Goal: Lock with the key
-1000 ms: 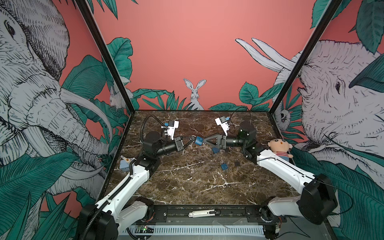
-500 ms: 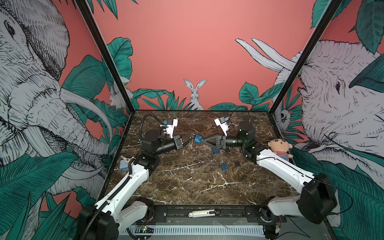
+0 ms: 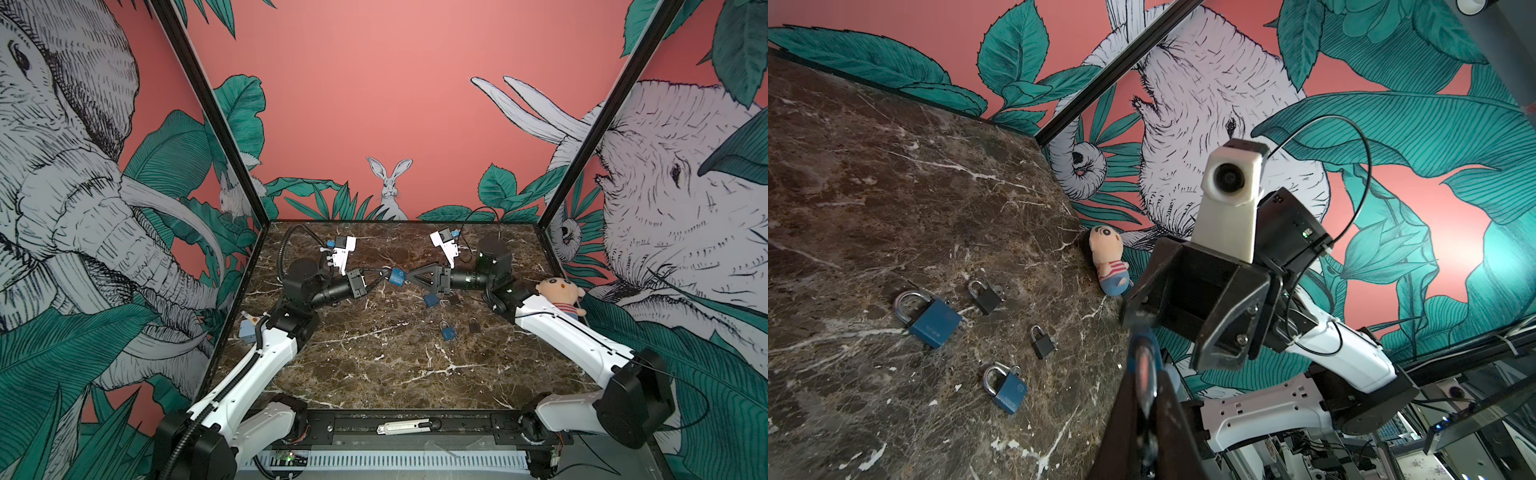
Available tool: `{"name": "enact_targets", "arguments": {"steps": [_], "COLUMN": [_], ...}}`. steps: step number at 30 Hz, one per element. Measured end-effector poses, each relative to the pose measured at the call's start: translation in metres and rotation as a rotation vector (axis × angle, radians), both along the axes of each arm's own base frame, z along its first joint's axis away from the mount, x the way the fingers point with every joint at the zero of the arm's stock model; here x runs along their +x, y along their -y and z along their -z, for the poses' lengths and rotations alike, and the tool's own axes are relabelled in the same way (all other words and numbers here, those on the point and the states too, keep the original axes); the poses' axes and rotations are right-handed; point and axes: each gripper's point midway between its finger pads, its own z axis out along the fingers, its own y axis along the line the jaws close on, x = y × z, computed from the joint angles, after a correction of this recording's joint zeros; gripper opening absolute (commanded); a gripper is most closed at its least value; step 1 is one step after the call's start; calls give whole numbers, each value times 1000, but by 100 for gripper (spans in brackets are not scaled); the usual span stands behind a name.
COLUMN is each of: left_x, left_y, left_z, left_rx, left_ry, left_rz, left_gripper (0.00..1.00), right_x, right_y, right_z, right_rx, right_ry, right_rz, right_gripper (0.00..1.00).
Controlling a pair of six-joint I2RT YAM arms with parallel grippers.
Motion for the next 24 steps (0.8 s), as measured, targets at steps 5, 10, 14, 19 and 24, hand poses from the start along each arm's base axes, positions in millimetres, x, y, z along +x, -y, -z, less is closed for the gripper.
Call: {"name": "enact_targets", "arguments": {"steps": [5, 10, 14, 19, 24], "left_x": [0, 2, 5, 9, 9], "left_y": [0, 1, 1, -2, -7], "left_z": [-6, -5, -2, -5, -8], "left_rx": [-6, -4, -3, -15, -30], "left_ry": [13, 9, 0, 1, -12], "left_rz": [0, -1, -3, -15, -2], "left_gripper": [0, 0, 0, 0, 0], "right_x": [0, -3, -5, -6, -6], "right_y": [-2, -3, -3, -3, -3], "right_z": [3, 1, -1, -3, -1], "right_rx": [2, 12, 19, 32, 59], "right_ry": [-21, -22, -28, -24, -18], "right_rz": [-17, -35, -45, -52, -50], "right_gripper": [37, 11, 0, 0, 0]}}
